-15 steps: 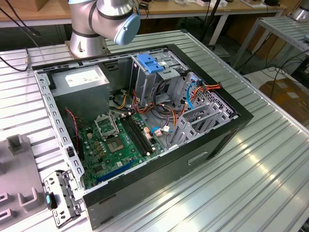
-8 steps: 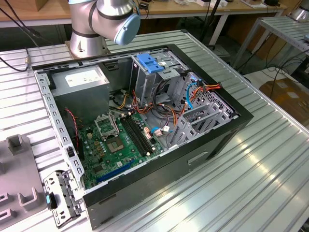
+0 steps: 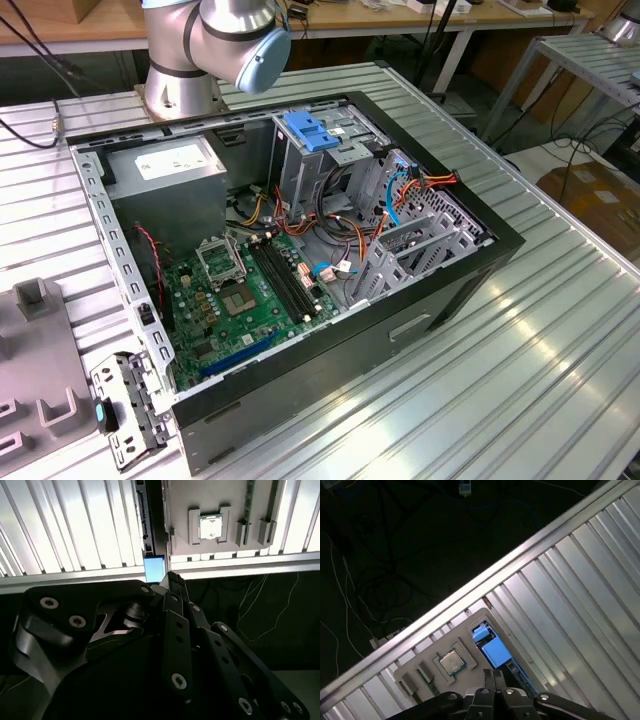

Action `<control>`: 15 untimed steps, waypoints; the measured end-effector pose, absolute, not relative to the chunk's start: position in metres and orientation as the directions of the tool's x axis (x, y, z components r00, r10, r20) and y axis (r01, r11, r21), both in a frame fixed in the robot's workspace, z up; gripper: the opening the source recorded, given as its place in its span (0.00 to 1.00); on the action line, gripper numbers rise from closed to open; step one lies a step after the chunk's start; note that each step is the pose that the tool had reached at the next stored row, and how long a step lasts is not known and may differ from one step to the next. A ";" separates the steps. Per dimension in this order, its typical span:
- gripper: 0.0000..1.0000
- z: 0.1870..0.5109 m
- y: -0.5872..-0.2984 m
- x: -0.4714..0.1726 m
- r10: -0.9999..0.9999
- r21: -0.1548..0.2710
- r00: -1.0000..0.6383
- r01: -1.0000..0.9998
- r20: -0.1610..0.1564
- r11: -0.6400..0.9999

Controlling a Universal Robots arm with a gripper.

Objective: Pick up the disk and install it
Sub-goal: 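Pick up the disk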

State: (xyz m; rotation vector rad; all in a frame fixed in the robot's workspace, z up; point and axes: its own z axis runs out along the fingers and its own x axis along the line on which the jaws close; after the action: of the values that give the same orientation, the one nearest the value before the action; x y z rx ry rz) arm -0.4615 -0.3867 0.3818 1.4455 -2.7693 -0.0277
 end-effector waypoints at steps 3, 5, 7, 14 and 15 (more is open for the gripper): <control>0.11 0.381 -0.387 -0.461 -0.852 0.020 -0.524 -0.852 0.007 0.524; 0.11 0.380 -0.387 -0.461 -0.886 0.019 -0.464 -0.886 0.006 0.464; 0.11 0.379 -0.387 -0.461 -0.914 0.019 -0.405 -0.914 0.006 0.405; 0.11 0.375 -0.387 -0.462 -0.972 0.014 -0.237 -0.971 0.005 0.237; 0.11 0.375 -0.387 -0.462 -0.974 0.013 -0.227 -0.974 0.005 0.227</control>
State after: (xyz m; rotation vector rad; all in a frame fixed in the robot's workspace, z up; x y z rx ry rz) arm -0.4615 -0.3867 0.3752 1.9460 -2.4514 -0.0114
